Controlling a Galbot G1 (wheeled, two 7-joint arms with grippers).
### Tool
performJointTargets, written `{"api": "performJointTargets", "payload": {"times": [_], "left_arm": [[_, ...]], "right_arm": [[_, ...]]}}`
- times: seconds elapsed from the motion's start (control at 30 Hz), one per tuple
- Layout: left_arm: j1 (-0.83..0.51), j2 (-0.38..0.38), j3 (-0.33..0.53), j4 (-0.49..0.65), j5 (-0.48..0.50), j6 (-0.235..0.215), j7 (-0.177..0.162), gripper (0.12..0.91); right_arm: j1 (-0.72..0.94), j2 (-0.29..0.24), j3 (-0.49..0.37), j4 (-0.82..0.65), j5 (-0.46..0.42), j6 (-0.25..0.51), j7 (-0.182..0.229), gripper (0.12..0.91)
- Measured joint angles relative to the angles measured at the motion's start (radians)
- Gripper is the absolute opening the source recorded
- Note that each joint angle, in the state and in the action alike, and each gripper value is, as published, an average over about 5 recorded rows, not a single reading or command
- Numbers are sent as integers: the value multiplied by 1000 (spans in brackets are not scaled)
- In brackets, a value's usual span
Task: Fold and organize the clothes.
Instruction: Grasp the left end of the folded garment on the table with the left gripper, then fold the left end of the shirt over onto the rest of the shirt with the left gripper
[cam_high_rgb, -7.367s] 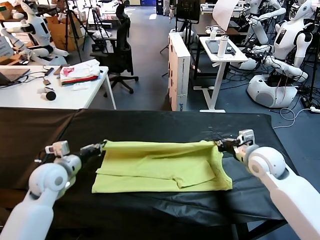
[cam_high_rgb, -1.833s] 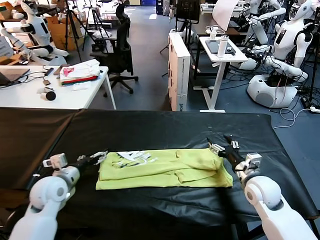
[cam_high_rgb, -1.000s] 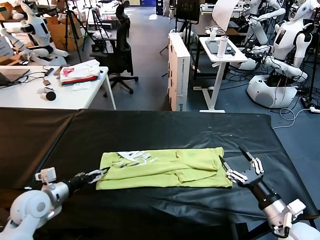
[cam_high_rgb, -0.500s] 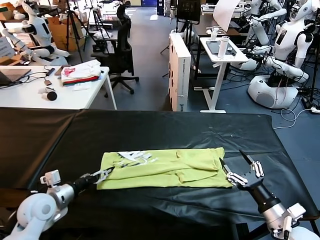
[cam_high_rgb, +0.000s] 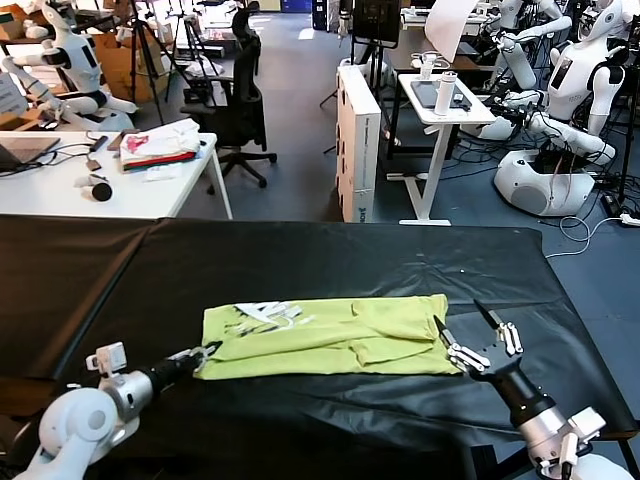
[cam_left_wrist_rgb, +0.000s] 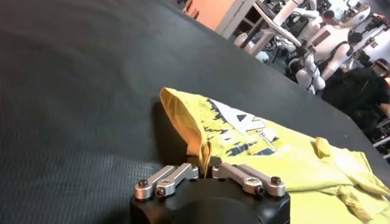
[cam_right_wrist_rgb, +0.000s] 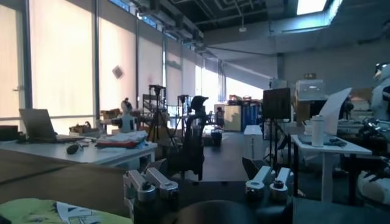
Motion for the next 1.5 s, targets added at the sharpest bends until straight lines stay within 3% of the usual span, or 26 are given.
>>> {"api": "performJointTargets", "payload": {"times": [0.23,0.43,0.53,0.63,0.77,0.97,1.3,1.5], "left_arm": [[86,104,-99,-35,102,0,5,190],[182,173,-235,-54,122,-1,6,190],[195,172,-274,-78,96,-1,-23,190],[173,146,-272,-116,33,-1,-80,190],[112,71,-212,-179,-44,-1,-150,190],[10,-82,-46,-244,-61,-2,-219,190],[-90,-308,221,-225,39,-2,-248,190],[-133,-402,326,-190,70,-2,-261,190]], "right_arm": [[14,17,-28,-20,-12,-5,31,907],[25,31,-54,-31,-21,-5,35,907],[22,40,-55,-30,-22,-8,36,907],[10,44,-45,-22,-23,-11,37,907],[-9,49,-19,-15,-23,-14,37,907],[-34,76,12,-15,-43,-17,36,907],[-42,118,15,-24,-79,-17,34,907],[-39,120,15,-31,-79,-16,34,907]]}}
